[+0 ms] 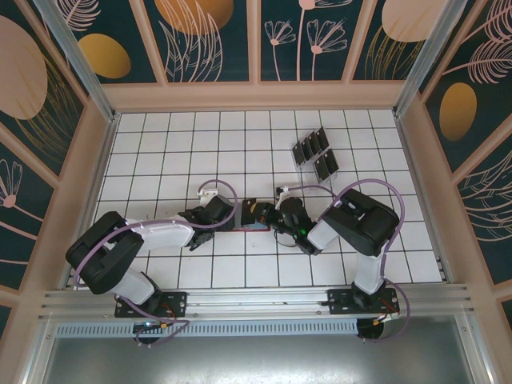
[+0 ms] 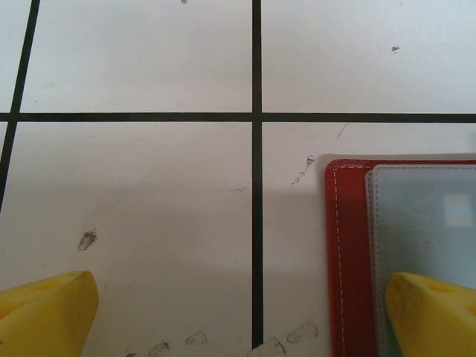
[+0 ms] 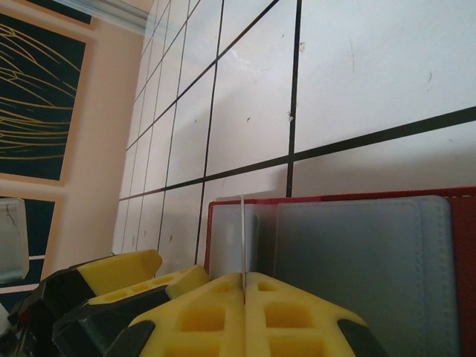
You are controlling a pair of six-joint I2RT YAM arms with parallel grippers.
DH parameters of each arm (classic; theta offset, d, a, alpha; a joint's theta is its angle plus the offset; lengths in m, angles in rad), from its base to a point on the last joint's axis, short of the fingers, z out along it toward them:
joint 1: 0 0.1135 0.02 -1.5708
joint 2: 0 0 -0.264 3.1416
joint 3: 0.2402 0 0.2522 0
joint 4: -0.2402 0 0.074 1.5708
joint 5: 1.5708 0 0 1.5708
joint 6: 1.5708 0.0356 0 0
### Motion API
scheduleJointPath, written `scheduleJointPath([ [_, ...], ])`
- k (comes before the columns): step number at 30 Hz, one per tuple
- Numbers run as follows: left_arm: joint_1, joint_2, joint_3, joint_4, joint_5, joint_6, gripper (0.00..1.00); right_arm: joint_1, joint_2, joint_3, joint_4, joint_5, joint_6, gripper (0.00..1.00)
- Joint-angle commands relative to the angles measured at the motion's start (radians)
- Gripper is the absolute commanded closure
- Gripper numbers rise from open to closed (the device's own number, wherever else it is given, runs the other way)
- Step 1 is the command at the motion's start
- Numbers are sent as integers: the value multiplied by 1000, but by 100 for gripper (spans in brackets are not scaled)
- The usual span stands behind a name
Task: Put the credit cards into the card holder
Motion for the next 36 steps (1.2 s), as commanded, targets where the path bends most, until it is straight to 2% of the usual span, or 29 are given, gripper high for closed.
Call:
scheduleJointPath([
  [1,7,5,-26,-66,-1,2,2,-4,14,-17,62,-3,18,100],
  [20,6,-4,-30,-70,0,1,1,-30,45,-20,87,35,21,100],
  [36,6,-3,-33,-66,2,2,1,-32,84,12,121,-32,24,100],
])
